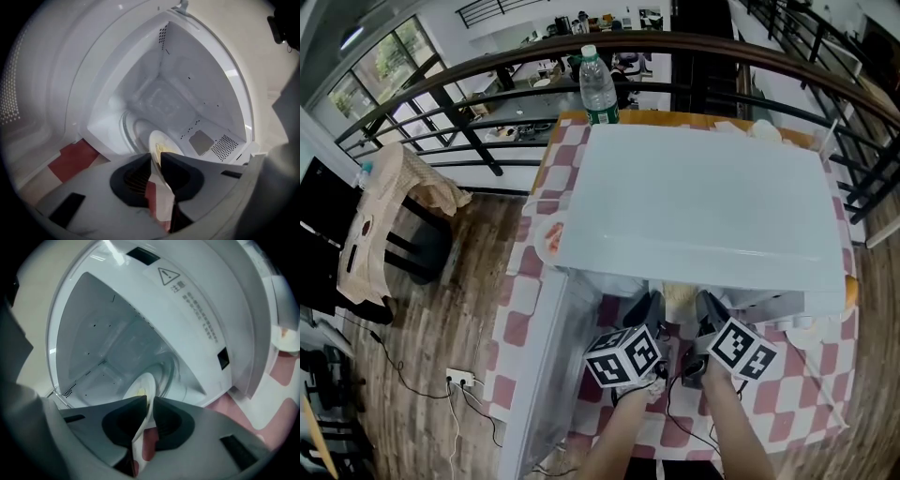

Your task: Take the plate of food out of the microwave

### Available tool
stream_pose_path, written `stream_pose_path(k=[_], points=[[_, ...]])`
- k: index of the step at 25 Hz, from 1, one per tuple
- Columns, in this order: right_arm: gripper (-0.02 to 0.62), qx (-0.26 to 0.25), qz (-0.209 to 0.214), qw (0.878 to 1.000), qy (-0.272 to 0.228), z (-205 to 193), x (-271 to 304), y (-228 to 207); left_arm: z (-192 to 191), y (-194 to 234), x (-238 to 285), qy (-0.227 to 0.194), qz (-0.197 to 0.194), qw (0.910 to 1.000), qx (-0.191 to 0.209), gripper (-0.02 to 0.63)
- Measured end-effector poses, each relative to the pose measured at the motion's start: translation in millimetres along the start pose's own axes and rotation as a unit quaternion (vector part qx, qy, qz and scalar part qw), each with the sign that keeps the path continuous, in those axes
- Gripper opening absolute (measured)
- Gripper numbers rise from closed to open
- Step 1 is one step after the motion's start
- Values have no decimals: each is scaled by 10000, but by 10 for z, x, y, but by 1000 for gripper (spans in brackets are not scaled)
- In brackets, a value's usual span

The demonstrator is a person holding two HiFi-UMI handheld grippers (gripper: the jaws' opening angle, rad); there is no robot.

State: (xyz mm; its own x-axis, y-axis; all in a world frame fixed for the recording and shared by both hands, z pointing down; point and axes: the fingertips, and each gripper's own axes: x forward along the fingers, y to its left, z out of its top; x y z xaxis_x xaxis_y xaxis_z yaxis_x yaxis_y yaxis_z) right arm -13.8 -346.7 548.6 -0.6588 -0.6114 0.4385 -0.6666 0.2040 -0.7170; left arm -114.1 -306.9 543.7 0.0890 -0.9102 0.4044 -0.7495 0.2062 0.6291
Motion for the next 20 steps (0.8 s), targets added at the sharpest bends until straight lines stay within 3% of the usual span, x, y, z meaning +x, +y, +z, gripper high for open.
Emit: stream_pose_path(k=[5, 20], points=[[38, -22, -54, 10000, -2, -20, -15, -16, -11, 9, -16, -99, -26, 9997, -209, 56], [43, -66, -246, 9997, -33, -83, -276, -55, -188, -114, -215, 2, -84, 9999, -151, 63]])
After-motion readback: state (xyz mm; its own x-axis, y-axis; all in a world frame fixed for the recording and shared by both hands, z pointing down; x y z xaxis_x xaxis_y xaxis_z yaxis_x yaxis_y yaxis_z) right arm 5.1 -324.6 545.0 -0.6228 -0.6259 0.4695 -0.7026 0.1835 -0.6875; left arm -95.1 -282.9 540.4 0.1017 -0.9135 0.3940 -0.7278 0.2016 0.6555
